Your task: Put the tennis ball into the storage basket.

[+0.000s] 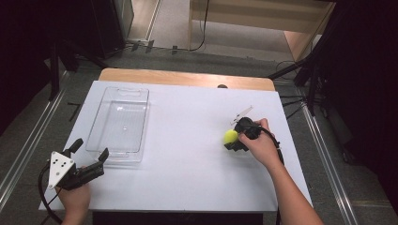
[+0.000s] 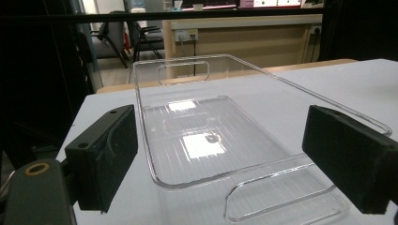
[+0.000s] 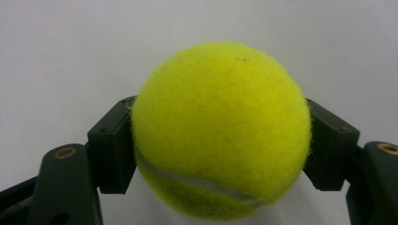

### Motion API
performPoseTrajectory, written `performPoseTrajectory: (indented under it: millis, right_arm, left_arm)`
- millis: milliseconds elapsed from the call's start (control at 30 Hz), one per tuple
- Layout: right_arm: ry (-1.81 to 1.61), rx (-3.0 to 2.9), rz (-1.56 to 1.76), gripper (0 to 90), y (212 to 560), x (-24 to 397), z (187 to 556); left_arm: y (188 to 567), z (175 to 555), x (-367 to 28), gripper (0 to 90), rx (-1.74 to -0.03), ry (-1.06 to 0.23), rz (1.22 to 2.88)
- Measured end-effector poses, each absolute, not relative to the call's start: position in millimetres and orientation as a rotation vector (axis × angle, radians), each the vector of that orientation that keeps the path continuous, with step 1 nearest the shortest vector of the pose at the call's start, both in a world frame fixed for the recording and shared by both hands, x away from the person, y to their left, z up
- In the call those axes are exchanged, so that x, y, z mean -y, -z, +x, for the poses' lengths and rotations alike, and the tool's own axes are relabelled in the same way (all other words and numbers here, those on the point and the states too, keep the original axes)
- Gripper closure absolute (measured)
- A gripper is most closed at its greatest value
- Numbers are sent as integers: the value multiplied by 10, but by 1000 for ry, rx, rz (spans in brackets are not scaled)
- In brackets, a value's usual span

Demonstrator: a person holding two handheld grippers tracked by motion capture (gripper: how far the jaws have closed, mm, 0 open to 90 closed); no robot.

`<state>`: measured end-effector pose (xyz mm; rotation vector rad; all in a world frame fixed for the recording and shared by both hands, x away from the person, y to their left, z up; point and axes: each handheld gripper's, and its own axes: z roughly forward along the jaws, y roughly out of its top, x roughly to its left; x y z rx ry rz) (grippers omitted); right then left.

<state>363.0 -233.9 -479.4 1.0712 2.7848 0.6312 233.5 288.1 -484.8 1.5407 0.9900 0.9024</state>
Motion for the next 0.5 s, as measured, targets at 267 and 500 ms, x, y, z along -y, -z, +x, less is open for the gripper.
performPoseTrajectory:
  millis: [267,500]
  right_arm:
    - [-649,-2791,1055,237,4732,2315,3641]
    - [-669,-2802,1031,236,4683,2257,3651]
  left_arm:
    - [4848,2335,-2881,113,-991,-901,1536]
    - [4848,2335,-2882,113,-991,-900,1536]
